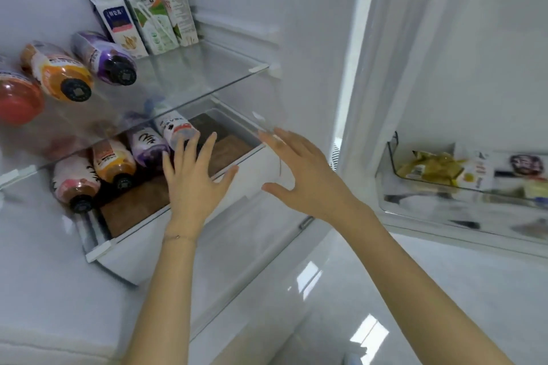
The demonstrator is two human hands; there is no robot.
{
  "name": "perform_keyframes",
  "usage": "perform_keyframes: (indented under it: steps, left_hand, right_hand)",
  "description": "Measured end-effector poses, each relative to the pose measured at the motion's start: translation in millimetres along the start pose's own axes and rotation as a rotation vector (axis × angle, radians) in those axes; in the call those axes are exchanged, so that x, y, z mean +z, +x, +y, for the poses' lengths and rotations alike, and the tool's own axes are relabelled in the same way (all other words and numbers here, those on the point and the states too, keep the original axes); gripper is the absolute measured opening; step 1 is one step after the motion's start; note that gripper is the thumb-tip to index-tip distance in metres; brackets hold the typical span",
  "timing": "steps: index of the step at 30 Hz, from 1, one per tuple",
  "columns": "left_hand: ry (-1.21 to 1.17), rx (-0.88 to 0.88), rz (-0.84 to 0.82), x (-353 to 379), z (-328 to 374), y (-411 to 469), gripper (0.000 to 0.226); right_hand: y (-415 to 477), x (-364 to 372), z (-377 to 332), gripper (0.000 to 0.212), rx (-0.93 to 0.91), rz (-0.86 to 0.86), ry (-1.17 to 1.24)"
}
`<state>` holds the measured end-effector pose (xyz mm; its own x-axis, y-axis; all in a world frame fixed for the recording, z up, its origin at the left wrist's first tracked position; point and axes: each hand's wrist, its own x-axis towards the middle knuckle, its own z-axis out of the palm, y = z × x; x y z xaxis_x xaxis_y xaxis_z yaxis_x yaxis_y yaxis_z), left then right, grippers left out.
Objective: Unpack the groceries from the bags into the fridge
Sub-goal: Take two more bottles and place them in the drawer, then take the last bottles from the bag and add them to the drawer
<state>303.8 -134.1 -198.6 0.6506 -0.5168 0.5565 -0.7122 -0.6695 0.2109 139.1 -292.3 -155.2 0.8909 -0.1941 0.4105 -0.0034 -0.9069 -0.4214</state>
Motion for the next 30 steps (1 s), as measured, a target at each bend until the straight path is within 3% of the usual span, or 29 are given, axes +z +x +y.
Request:
perform_keyframes:
  steps: [6, 11, 21, 30]
  left_hand:
    - [-0.076, 0.110, 0.000, -12.5, 63.9, -28.3, 0.073]
    - [-0.118, 0.189, 0.022, -34.1, 127.7, -32.7, 0.073]
    - [-0.273, 0.375, -0.017, -42.8, 308.1, -91.2, 0.075]
    - [-0.419, 0.729, -0.165, -34.2, 491.5, -154.5, 0.068]
  right_hand:
    - [-67.6, -64.2, -11.1, 0.074, 0.055, 0.088, -0.016]
    - [-116.7, -103.9, 3.8, 0.075, 0.084, 0.183, -0.179]
    - [-273.6, -207.6, 73.2, 0.075, 0.348, 0.234, -0.298]
    - [-427.2, -284.1, 128.0, 0.076, 0.637, 0.279, -0.374]
